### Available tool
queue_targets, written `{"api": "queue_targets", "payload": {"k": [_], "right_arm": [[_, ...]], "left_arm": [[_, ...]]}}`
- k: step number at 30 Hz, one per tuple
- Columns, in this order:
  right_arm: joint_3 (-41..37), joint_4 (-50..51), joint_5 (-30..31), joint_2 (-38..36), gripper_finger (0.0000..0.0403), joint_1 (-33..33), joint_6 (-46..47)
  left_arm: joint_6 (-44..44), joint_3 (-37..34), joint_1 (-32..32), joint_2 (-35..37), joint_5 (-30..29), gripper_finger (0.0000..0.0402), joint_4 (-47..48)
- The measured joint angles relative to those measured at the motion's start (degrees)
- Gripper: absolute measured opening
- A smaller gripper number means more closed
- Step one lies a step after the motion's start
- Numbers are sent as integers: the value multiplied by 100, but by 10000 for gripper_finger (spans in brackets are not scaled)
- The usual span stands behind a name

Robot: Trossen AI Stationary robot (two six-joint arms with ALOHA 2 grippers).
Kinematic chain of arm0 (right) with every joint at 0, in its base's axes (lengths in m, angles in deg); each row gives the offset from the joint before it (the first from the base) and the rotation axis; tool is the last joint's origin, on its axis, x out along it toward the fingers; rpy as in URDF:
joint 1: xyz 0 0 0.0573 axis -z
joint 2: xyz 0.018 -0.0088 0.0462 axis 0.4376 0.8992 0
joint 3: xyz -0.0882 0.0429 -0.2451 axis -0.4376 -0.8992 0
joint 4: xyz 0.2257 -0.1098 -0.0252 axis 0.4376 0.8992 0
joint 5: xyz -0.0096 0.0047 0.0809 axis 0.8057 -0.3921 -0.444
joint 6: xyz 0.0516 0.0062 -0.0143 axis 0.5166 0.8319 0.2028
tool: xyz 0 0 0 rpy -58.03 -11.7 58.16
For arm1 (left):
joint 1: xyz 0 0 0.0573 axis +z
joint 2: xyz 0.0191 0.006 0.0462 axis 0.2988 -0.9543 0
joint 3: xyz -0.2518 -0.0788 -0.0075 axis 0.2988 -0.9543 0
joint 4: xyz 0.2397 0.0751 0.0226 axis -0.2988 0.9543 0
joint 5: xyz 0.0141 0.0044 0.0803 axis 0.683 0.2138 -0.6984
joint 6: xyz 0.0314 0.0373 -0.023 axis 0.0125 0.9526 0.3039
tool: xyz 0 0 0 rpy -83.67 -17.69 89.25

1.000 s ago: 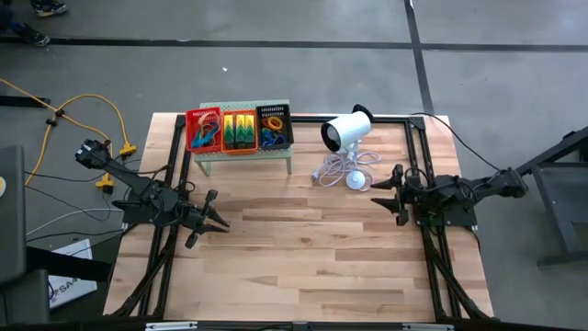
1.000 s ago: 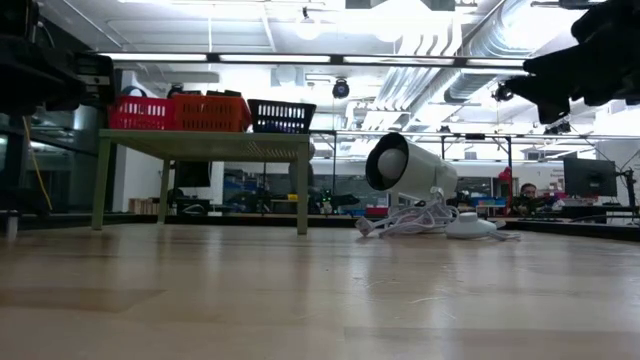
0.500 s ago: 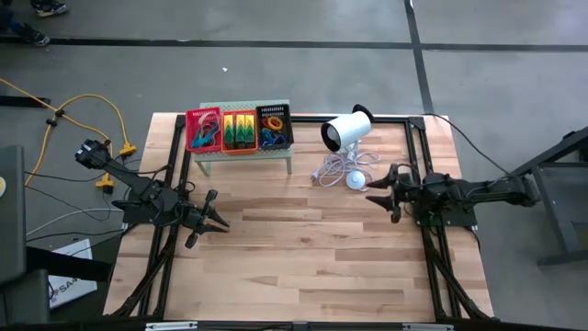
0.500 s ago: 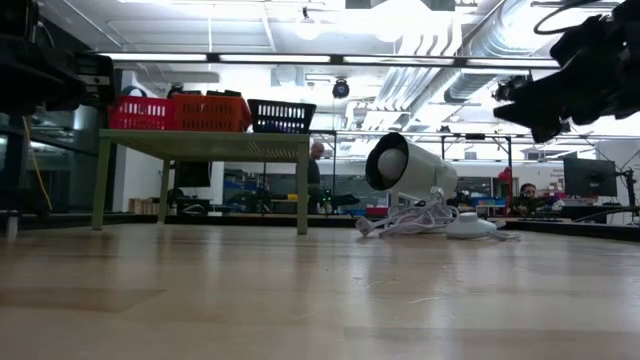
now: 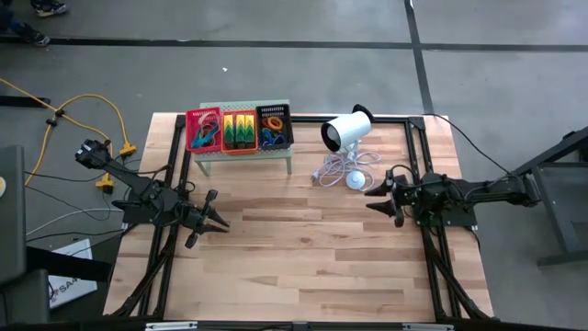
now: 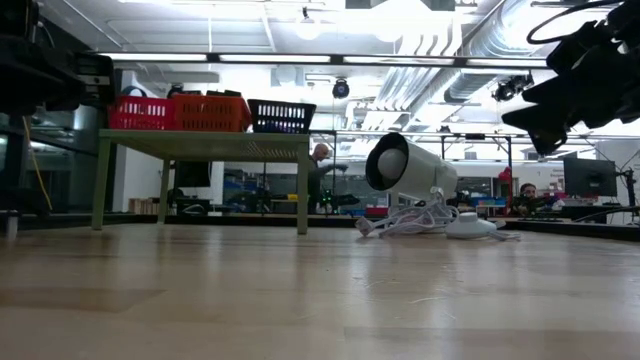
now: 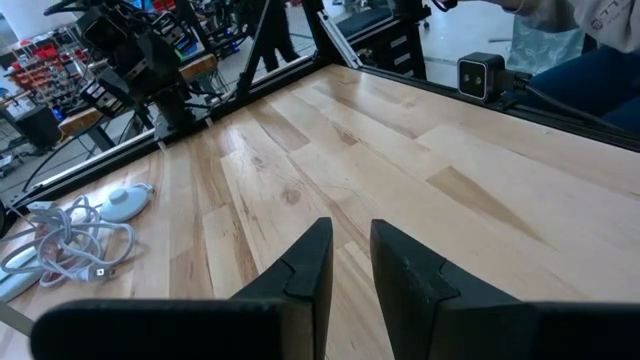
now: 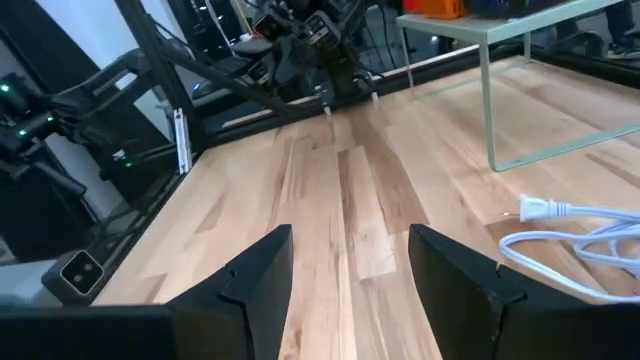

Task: Pick & Place Office Desk Supplies
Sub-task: Return to Home Position

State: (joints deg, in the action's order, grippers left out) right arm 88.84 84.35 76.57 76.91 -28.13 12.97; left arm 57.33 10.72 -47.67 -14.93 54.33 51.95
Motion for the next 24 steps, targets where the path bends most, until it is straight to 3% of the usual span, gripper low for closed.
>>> {"api": "queue_targets", "payload": {"k": [24], "right_arm": [[-78, -193, 1, -280, 188, -5, -524]], "left_arm": [[0, 0, -1, 1, -2, 65, -9]]}}
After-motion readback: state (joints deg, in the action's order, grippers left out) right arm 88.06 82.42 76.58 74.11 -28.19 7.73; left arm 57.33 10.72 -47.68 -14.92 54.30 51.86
